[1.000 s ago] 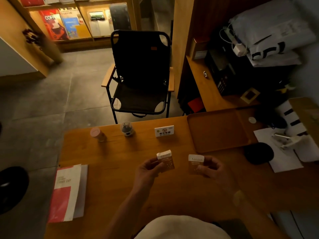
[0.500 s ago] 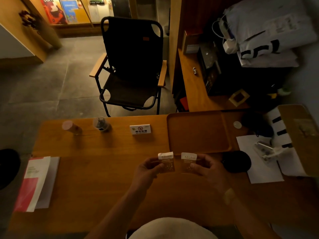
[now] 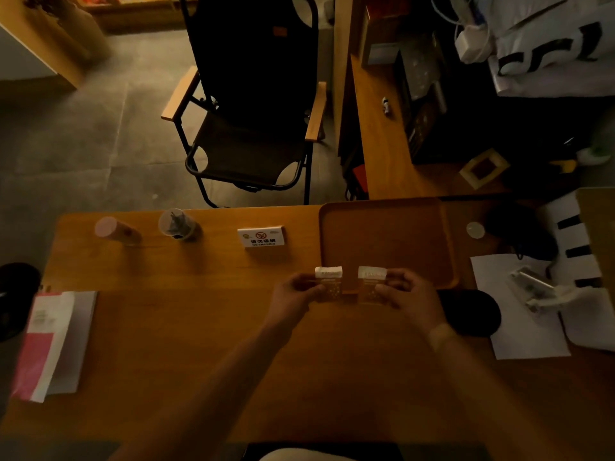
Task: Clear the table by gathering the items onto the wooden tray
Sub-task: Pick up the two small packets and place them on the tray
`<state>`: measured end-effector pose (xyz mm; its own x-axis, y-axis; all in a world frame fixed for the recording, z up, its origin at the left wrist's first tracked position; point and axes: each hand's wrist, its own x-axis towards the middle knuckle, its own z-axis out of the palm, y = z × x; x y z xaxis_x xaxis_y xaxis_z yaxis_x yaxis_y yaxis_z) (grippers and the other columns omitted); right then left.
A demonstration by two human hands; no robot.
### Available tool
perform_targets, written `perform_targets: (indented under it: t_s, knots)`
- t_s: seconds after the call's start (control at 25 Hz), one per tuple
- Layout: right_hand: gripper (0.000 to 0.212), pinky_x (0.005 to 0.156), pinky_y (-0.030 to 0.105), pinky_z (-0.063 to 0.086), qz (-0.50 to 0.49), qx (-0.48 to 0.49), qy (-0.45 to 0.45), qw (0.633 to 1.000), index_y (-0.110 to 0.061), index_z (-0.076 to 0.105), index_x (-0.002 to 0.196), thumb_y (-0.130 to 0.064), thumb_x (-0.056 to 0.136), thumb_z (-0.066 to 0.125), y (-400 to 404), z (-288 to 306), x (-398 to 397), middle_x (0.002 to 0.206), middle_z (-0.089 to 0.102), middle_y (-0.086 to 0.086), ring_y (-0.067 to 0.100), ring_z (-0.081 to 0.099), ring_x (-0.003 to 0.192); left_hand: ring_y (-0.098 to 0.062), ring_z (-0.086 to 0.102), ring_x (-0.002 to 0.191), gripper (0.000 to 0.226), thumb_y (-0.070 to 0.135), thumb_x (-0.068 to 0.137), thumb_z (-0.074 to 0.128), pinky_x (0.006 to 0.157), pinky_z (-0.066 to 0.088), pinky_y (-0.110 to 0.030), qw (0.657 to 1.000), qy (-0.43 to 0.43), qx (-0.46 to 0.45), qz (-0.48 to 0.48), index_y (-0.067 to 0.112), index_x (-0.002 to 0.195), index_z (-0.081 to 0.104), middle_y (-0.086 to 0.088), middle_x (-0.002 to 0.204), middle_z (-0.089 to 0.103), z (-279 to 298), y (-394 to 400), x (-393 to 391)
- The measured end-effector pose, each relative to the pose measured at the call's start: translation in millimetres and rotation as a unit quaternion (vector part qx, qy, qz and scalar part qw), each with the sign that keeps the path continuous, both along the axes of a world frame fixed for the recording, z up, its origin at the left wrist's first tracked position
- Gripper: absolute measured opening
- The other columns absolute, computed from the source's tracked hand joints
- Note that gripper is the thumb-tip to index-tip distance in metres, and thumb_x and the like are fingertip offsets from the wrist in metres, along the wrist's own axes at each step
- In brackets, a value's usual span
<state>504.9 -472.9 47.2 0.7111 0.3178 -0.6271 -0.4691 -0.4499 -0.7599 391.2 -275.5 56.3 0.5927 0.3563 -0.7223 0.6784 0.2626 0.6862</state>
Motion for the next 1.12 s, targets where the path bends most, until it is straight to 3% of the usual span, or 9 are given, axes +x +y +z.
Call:
perform_targets:
  t_s: [0.2,0.36,0.52,0.6,0.92,1.04,1.12]
  knots:
    - [0.035,0.072,0.025,0.053,-0.01,-0.032,-0.005,0.999,-0.006,0.059,0.118,-0.005,0.085,0.07,24,-33,43,0.108,0.064,0.009,0.025,0.064,0.095,-0.008,0.063,0.088,0.017,0.009,0.09,0.061,0.055,0.05,-0.016,1.0,0.018,0.013,-0.018,0.02,0.103,0.062,0.001,0.107,0.067,-32,12,49]
    - [0.029,0.08,0.03,0.055,-0.028,-0.04,0.002,0.999,-0.01,0.06,0.113,-0.004,0.086,0.068,45,-52,70,0.11,0.065,0.009,0.025,0.066,0.097,-0.005,0.063,0.087,0.02,0.011,0.091,0.062,0.058,0.05,-0.016,0.999,0.022,0.045,-0.016,0.016,0.11,0.063,0.0,0.108,0.067,-56,22,84]
    - [0.03,0.093,0.042,0.055,-0.021,-0.069,-0.008,0.997,-0.012,0.06,0.115,-0.006,0.087,0.067,62,-69,91,0.116,0.065,0.011,0.028,0.065,0.103,-0.001,0.061,0.081,0.024,0.013,0.091,0.061,0.049,0.048,-0.011,0.998,0.026,0.06,-0.01,0.016,0.115,0.061,0.003,0.104,0.065,-76,31,111]
    - [0.026,0.095,0.042,0.054,-0.017,-0.088,-0.015,0.996,-0.015,0.06,0.113,-0.008,0.088,0.066,67,-75,101,0.118,0.065,0.009,0.027,0.064,0.106,-0.003,0.061,0.083,0.025,0.014,0.091,0.063,0.055,0.049,-0.015,0.997,0.03,0.075,-0.012,0.016,0.116,0.061,0.002,0.106,0.064,-83,35,121]
    - [0.029,0.092,0.037,0.053,0.015,-0.145,-0.084,0.986,-0.011,0.063,0.114,-0.01,0.086,0.069,78,-96,109,0.119,0.066,0.011,0.025,0.063,0.108,-0.01,0.061,0.094,0.03,0.021,0.092,0.061,0.079,0.055,-0.028,0.979,0.029,0.187,-0.078,0.018,0.122,0.057,-0.002,0.117,0.064,-105,40,138]
    - [0.03,0.075,0.025,0.05,0.011,-0.171,-0.129,0.977,-0.013,0.064,0.115,-0.014,0.086,0.07,80,-100,110,0.119,0.066,0.008,0.02,0.061,0.106,-0.014,0.062,0.099,0.031,0.025,0.092,0.06,0.086,0.055,-0.036,0.96,0.034,0.26,-0.094,0.019,0.123,0.056,-0.002,0.115,0.064,-110,35,140]
    - [0.03,0.069,0.019,0.045,0.005,-0.174,-0.143,0.974,-0.014,0.063,0.116,-0.013,0.086,0.07,80,-104,110,0.118,0.066,0.008,0.021,0.062,0.106,-0.012,0.06,0.096,0.032,0.026,0.092,0.061,0.078,0.054,-0.029,0.949,0.033,0.299,-0.097,0.019,0.123,0.056,-0.001,0.114,0.063,-113,29,140]
